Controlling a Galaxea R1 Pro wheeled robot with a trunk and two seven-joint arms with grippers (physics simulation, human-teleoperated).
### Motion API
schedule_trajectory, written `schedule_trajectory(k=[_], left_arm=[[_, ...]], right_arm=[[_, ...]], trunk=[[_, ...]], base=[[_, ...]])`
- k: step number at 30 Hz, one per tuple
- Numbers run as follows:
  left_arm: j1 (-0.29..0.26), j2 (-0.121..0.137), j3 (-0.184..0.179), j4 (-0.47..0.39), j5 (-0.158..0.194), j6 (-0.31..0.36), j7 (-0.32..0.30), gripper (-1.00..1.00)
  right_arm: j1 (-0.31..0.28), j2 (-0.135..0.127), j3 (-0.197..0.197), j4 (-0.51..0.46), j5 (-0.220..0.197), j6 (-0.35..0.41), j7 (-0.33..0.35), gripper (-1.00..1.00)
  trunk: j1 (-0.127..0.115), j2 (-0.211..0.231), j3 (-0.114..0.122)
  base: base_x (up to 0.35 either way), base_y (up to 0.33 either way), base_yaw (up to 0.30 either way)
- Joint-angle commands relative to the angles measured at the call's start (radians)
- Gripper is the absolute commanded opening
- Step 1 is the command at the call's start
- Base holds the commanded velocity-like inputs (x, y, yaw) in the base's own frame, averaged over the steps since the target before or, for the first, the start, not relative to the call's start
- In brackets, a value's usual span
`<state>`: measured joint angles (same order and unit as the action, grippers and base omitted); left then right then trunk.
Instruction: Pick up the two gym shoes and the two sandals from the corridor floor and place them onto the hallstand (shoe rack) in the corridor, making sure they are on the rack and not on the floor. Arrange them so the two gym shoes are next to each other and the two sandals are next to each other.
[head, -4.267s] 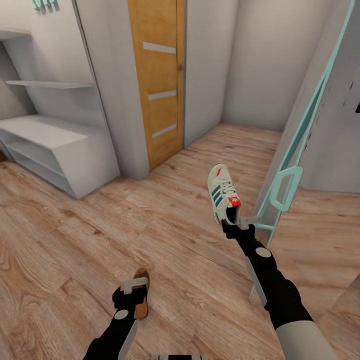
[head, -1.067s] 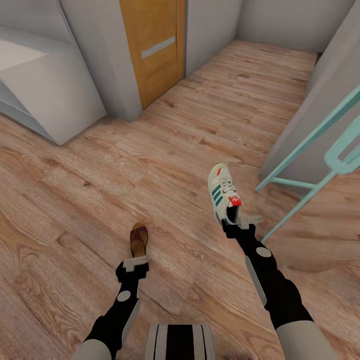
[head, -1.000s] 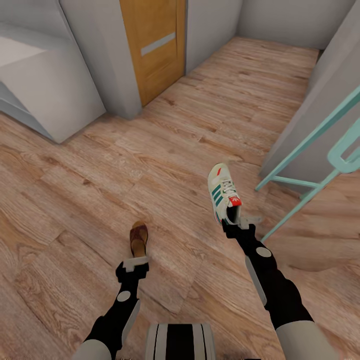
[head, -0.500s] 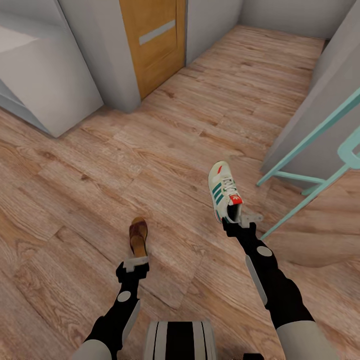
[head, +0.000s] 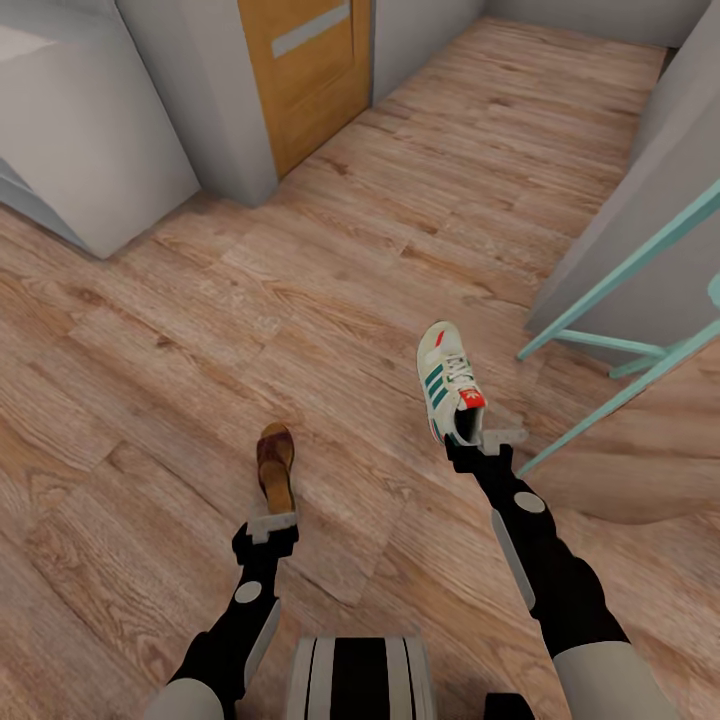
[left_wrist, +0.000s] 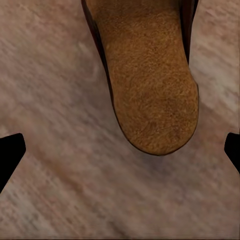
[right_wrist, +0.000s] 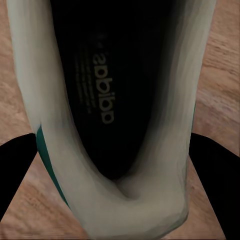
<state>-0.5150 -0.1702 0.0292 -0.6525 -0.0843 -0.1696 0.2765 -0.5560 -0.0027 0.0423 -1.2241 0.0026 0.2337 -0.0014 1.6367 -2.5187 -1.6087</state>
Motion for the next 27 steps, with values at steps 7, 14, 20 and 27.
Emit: schedule_trajectory(k=[7,14,20,27], left_arm=[[0.0,0.0,0.003,0.001,-0.008,-0.002,0.003,1.0],[0.002,0.0,0.004,0.001,-0.009,-0.003,0.003,1.0],[0.002,0.001,0.004,0.001,-0.009,-0.004,0.003,1.0],[0.003,0.001,0.004,0.001,-0.009,-0.004,0.003,1.0]], right_arm=[[0.0,0.0,0.001,-0.002,0.001,0.006,0.0,-1.0],[0.0,0.0,0.001,-0.003,0.001,0.006,0.0,-1.0],[-0.001,0.0,0.001,-0.002,0.002,0.006,0.0,-1.0],[0.0,0.0,0.001,-0.002,0.001,0.006,0.0,-1.0]], trunk=[[0.002,-0.001,-0.027],[0.002,-0.001,-0.037],[0.002,-0.001,-0.04],[0.002,-0.001,-0.041]], base=[[0.0,0.0,0.0],[0.0,0.0,0.0],[0.011,0.0,0.0],[0.085,0.0,0.0]])
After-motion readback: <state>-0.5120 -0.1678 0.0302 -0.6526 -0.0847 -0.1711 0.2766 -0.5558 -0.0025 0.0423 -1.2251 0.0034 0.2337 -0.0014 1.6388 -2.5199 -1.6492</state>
